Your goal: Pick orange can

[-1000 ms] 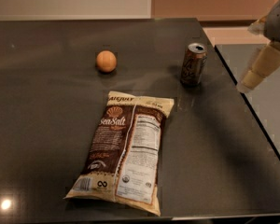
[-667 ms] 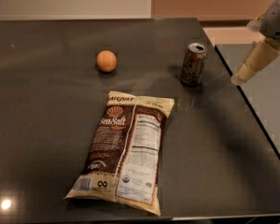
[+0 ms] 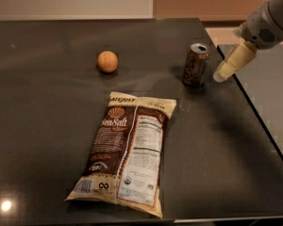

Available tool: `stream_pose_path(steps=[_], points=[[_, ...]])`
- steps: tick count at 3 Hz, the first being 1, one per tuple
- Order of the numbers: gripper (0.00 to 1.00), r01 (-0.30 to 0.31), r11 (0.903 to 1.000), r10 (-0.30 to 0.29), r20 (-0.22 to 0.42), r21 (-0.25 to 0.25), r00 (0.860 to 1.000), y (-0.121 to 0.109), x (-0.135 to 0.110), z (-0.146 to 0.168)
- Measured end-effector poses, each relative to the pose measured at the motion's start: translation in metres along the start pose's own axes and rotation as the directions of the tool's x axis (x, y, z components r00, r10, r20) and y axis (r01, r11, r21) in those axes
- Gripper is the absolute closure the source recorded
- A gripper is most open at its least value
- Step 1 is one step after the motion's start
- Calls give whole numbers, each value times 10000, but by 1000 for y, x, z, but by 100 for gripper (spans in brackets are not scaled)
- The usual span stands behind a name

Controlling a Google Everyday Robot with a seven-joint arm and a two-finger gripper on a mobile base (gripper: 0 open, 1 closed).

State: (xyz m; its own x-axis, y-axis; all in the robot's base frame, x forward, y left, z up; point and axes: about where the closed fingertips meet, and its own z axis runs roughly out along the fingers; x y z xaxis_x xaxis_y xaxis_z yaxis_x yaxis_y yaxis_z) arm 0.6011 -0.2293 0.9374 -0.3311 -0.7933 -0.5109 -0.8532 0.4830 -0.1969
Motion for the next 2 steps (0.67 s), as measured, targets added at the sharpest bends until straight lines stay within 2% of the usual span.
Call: stream_pose_path(steps=[2], points=[[0,-286,9982,303,323,-534,9990,-7,-20,48]])
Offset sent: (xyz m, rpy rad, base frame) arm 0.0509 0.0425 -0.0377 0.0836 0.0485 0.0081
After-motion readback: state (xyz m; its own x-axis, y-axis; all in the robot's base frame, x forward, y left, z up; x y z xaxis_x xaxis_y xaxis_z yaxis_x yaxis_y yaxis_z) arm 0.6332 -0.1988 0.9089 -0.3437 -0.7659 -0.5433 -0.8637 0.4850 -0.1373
